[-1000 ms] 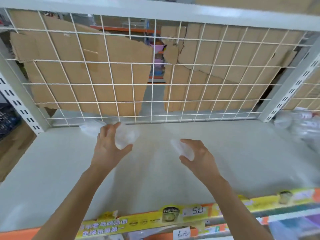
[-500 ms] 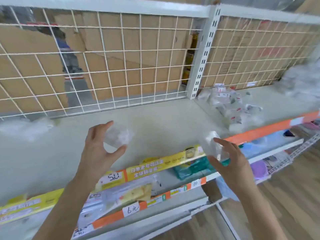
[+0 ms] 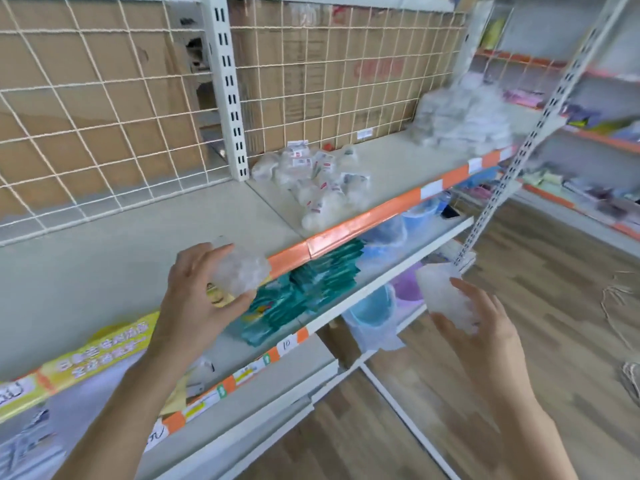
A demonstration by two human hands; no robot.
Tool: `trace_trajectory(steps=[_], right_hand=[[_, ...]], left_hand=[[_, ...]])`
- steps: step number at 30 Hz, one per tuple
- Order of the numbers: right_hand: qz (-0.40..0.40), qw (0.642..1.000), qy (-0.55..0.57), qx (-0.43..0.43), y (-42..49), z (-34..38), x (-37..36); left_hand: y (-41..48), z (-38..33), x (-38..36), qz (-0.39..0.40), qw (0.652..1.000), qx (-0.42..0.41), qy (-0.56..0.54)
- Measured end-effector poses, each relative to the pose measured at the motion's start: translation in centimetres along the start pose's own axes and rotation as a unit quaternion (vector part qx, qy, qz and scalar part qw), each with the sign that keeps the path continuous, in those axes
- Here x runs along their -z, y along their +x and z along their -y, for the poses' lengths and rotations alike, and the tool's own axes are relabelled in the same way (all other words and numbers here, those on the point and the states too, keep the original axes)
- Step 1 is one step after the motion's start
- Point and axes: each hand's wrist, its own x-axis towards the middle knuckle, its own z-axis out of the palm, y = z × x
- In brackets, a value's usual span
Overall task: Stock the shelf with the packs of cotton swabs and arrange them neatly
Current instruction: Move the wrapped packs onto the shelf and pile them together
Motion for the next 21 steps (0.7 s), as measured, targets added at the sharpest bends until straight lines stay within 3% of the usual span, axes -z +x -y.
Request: trace_trajectory(steps=[8,21], right_hand=[[-0.062,0.996,-0.04,-0.045,3.2,-5.8,3.9],[-0.139,0.983,-0.08,-0.09,18.2,-11.8,8.0]], left_hand=[[5.6,-4.1,-8.4,0.066,0.997,-0.038,-0.032],[21.0,-11.5,-21.9,0.09,0.983,-0.125,-0.097]])
